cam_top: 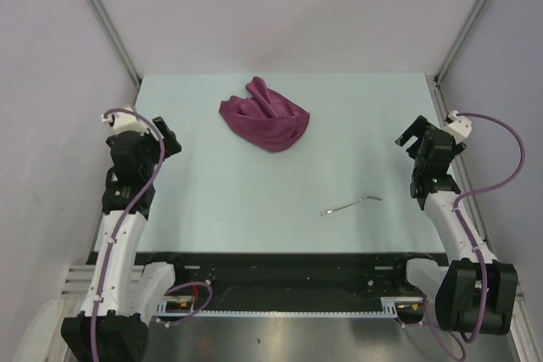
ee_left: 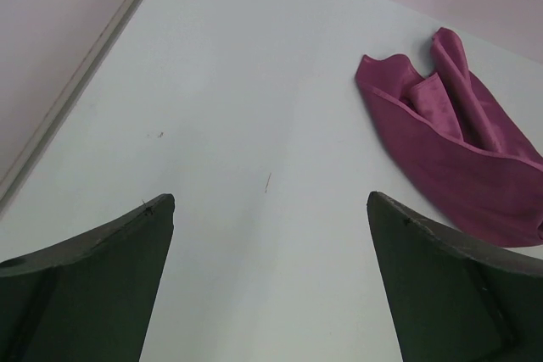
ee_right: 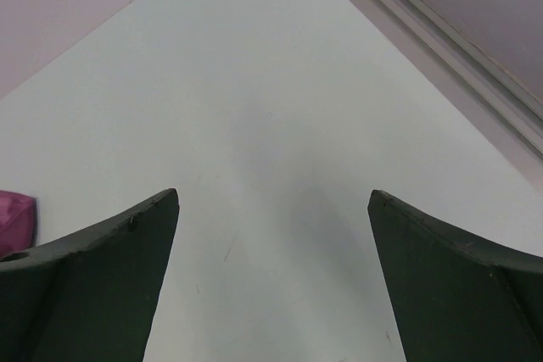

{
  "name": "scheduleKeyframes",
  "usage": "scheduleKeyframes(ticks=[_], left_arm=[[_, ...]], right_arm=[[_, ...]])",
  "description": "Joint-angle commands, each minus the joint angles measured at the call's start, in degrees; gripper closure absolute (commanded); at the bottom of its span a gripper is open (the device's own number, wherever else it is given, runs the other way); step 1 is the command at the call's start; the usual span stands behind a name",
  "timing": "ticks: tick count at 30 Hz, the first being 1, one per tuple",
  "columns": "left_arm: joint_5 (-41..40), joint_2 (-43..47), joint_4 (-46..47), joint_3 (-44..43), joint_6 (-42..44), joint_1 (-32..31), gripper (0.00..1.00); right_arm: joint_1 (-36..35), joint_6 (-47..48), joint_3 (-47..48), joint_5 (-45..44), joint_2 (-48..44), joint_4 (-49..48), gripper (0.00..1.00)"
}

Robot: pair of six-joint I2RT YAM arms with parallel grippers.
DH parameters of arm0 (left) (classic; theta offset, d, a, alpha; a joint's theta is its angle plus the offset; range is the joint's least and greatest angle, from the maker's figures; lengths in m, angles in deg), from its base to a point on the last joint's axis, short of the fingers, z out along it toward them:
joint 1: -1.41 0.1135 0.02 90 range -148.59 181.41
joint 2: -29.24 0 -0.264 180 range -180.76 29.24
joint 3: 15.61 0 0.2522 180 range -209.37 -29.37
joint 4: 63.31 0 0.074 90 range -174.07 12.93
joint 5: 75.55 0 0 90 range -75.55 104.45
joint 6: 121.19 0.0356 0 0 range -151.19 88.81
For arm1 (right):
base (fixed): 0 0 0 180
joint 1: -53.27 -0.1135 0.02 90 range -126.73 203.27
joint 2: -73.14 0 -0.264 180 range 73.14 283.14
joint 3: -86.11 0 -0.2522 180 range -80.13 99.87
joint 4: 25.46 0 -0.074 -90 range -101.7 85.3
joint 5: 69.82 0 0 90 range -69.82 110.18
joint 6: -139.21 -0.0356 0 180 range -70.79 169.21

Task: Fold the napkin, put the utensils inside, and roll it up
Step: Flatten out the napkin at the center of the board.

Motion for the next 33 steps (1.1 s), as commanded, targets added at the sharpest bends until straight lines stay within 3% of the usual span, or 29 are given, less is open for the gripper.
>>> scheduleKeyframes(ticks=[1,4,9,13,17,22,33], left_arm=[[1.1,-2.1,-0.2,-4.7,3.4,-0.3,0.00],[3.2,-4.0,0.5,-7.1,4.8,-0.3,0.00],[7.3,-10.8,1.0,-13.8,6.2,-0.3,0.00],[14.8,-15.5,2.2,-17.5,7.4,-0.3,0.00],[17.9,-17.2,6.0,-14.0,5.2,-0.3,0.00],[18.5,-17.3,5.0,-11.6,5.0,-0.3,0.00],[22.0,-19.3,4.6,-11.9,3.1,-0.3,0.00]], right_arm=[[-2.0,2.4,4.2,0.2,0.9,-1.3,0.00],[-4.6,3.8,7.1,0.9,3.2,-0.4,0.00],[-15.3,9.3,14.3,0.3,11.9,2.6,0.00],[-20.6,9.2,24.4,9.5,23.1,7.0,0.01],[-21.8,4.0,33.7,18.9,35.9,12.9,0.14],[-23.2,0.9,40.7,24.6,48.5,15.2,0.15],[-24.2,-6.8,46.7,35.7,59.0,10.5,0.17]])
